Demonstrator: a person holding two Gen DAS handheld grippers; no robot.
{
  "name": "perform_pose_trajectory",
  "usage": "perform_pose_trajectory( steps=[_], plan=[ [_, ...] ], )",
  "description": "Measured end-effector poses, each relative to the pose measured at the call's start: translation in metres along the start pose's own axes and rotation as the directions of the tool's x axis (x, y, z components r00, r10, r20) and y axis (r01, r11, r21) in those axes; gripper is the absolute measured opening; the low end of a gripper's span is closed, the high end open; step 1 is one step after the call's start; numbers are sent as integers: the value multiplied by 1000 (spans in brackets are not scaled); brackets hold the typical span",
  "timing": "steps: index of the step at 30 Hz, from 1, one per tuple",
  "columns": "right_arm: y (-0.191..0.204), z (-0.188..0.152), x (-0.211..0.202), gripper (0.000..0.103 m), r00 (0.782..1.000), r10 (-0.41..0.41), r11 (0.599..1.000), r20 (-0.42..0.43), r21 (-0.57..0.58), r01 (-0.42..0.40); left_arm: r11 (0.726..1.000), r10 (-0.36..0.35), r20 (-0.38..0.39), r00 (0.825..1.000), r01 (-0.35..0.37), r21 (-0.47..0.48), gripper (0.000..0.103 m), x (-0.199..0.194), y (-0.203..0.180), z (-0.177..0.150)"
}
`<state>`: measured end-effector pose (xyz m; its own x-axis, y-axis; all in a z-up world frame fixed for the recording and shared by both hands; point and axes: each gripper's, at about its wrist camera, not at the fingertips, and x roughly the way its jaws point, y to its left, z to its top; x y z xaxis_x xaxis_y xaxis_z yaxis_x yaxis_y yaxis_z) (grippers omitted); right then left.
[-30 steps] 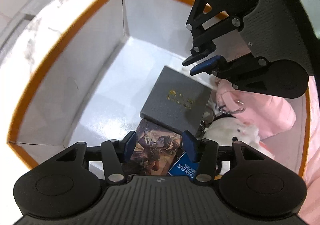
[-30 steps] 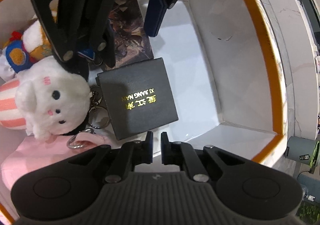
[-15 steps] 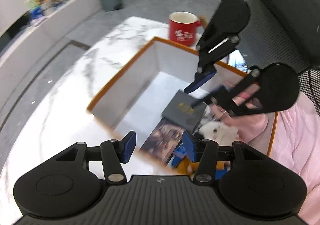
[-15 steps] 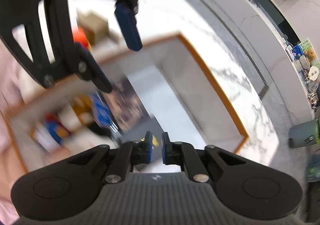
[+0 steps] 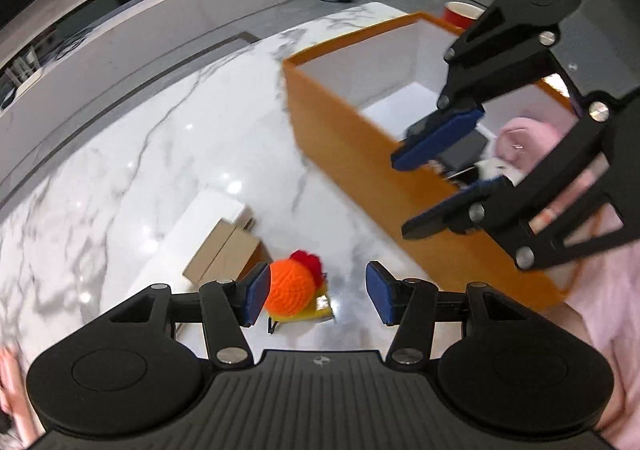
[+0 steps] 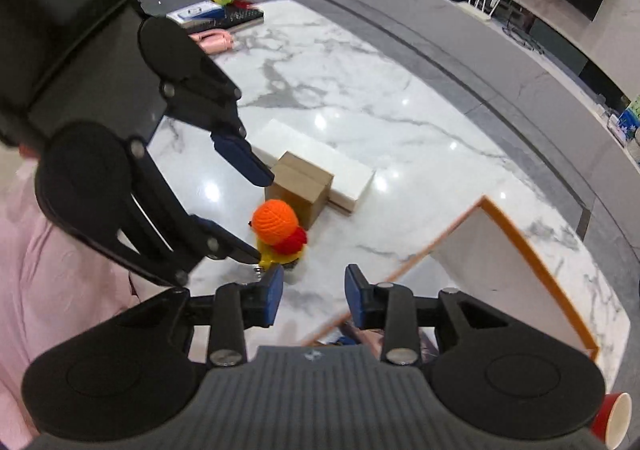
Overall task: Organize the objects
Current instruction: 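Move the left gripper to the orange crochet ball while the right moves to the yellow tape measure, then grasp the orange crochet ball with the left gripper while the right grasps the yellow tape measure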
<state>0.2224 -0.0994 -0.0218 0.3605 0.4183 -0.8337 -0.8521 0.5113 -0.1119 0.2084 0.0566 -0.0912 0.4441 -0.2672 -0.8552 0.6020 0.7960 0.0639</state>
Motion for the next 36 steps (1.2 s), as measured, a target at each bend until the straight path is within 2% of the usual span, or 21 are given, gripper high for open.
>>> perform_pose_trajectory(
  steps=[7, 10, 12, 15, 18, 20, 26, 30, 33, 36],
  plan=[
    [2, 3, 33, 36, 999, 8, 1000, -32, -12, -8, 996, 26, 21, 999, -24, -83, 61, 31, 14, -2],
    [2, 4, 40, 37, 999, 18, 1000, -39, -24, -19, 997, 32, 25, 999, -30, -71, 59, 40, 14, 1],
    [3, 5, 41, 43, 999, 28, 999, -45, -34, -29, 998, 38, 34, 999, -36, -56, 57, 48, 11, 2],
    [3, 8, 48, 43, 998, 29, 998, -58, -52, -32, 998, 48, 36, 998, -46, -48, 53, 61, 7, 3],
    [3, 11, 56, 43, 997, 31, 998, -71, -58, -36, 998, 51, 47, 998, -49, -41, 52, 61, 7, 1],
    [4, 13, 59, 43, 996, 31, 997, -78, -61, -36, 998, 57, 52, 997, -55, -36, 47, 60, 7, -1],
    [7, 21, 69, 43, 993, 46, 996, -107, -68, -54, 997, 55, 66, 996, -51, -56, 46, 43, 15, -18],
    [14, 27, 80, 43, 988, 68, 995, -139, -66, -78, 996, 42, 41, 998, -38, -79, 46, 28, 28, -31],
    [21, 32, 93, 44, 982, 62, 994, -177, -82, -77, 996, 56, 13, 998, -55, -74, 46, 26, 35, -39],
    [24, 39, 109, 51, 972, 74, 993, -223, -71, -92, 995, 54, -8, 998, -55, -83, 46, 29, 41, -45]
  ],
)
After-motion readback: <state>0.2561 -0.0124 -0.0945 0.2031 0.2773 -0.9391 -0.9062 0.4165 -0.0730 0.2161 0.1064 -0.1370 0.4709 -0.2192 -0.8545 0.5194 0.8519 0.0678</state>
